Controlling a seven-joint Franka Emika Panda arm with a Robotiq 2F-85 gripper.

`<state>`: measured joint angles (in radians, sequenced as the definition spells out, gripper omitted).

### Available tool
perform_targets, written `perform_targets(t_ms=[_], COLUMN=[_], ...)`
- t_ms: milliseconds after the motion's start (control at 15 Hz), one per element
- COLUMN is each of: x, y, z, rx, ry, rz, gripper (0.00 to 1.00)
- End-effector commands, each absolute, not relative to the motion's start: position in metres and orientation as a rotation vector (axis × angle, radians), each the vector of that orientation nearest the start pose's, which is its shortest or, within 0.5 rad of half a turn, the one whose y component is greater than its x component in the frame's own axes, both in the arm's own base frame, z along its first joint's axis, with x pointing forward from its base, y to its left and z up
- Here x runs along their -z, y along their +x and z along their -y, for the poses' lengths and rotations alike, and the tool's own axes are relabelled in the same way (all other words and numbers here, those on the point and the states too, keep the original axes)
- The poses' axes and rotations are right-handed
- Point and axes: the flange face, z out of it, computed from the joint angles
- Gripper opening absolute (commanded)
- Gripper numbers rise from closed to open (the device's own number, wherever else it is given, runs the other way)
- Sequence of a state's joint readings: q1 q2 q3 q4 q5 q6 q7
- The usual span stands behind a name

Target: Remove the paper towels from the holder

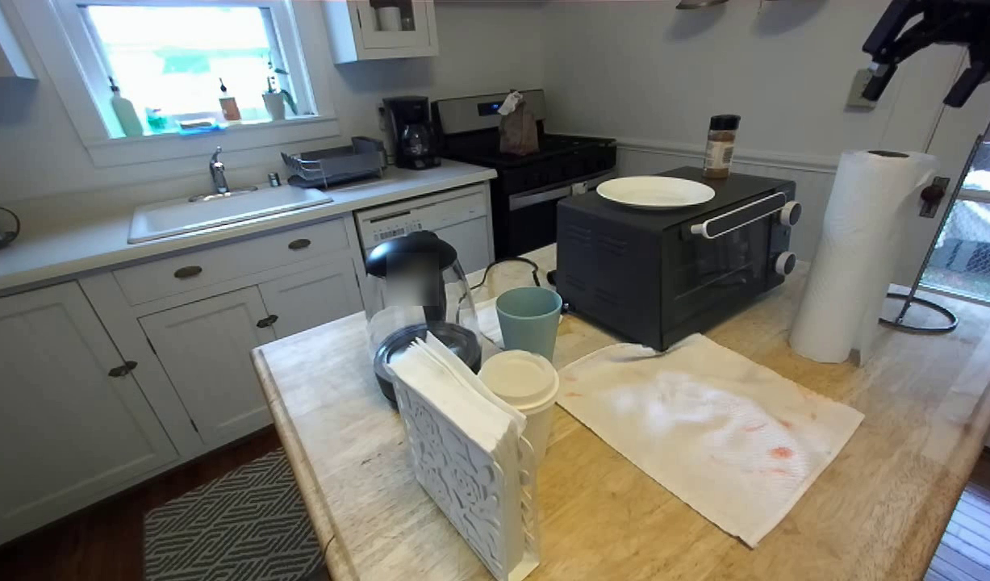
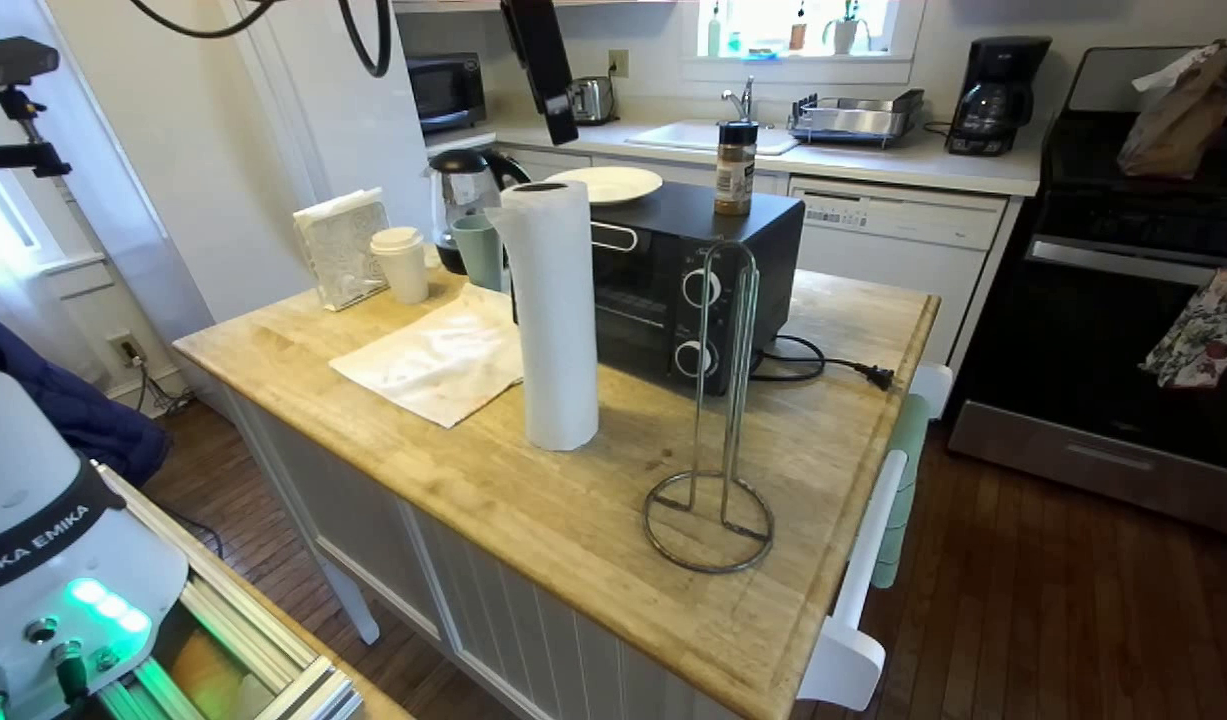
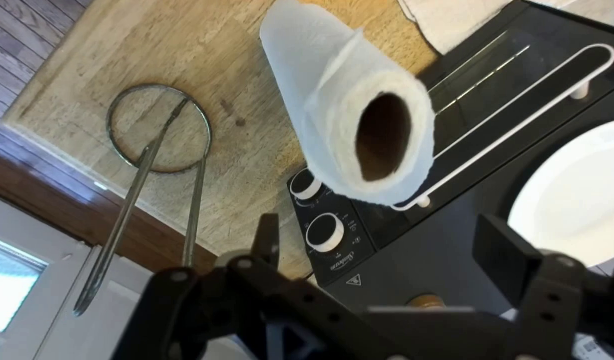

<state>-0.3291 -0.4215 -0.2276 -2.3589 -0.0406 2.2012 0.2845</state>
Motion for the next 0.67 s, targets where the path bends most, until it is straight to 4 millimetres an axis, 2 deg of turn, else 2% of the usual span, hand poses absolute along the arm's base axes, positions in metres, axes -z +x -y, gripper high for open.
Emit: perform_targets(t_ms=[0, 533, 600], x=[-0.528, -0.552, -0.545], y=[0.356, 0.330, 0.341], z=[0.250, 0.256, 0.256], rx=[0.447, 0.470, 0.464], ry=[-2.817, -2.816, -2.803], rz=[-1.249, -1.258, -1.274], gripper=[1.00, 1.00, 1.00])
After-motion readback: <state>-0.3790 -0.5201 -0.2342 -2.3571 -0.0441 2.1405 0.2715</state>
